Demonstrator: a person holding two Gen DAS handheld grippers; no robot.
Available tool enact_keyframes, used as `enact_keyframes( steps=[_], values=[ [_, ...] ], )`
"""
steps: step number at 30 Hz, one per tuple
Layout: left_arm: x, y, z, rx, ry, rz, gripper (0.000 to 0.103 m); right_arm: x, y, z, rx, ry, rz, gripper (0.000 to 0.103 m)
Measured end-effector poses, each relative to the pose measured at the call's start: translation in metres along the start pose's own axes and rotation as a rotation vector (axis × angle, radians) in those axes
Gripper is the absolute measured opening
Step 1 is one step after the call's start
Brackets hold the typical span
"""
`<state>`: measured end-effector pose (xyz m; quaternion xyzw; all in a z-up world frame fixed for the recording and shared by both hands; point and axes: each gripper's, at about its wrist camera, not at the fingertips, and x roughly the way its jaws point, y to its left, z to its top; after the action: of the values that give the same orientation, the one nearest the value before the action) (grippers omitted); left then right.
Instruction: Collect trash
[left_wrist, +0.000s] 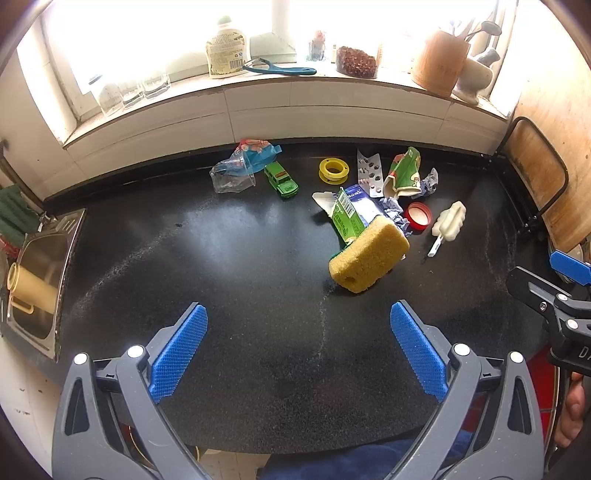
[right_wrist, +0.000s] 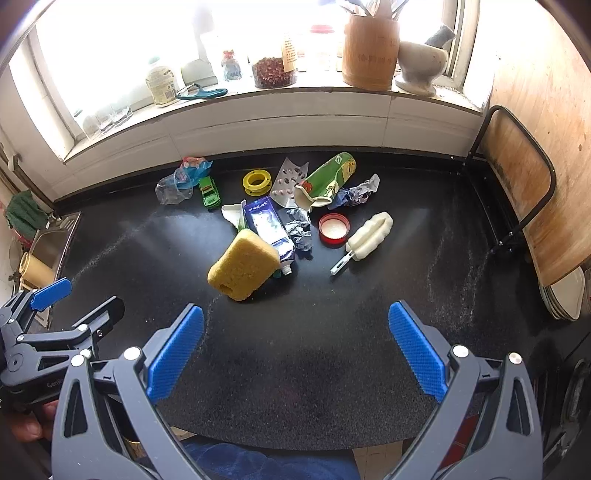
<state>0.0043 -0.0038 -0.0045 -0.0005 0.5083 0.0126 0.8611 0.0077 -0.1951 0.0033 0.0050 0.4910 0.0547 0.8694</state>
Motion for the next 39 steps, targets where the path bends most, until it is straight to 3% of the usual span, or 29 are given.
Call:
enact_keyframes(
  steps=[39],
  values=[
    [0.010,0.004,0.005,-0.007,0.023,-0.006,0.097,0.006,0.001,0.007,-0.004,0.008,-0.005,0.097]
  ],
)
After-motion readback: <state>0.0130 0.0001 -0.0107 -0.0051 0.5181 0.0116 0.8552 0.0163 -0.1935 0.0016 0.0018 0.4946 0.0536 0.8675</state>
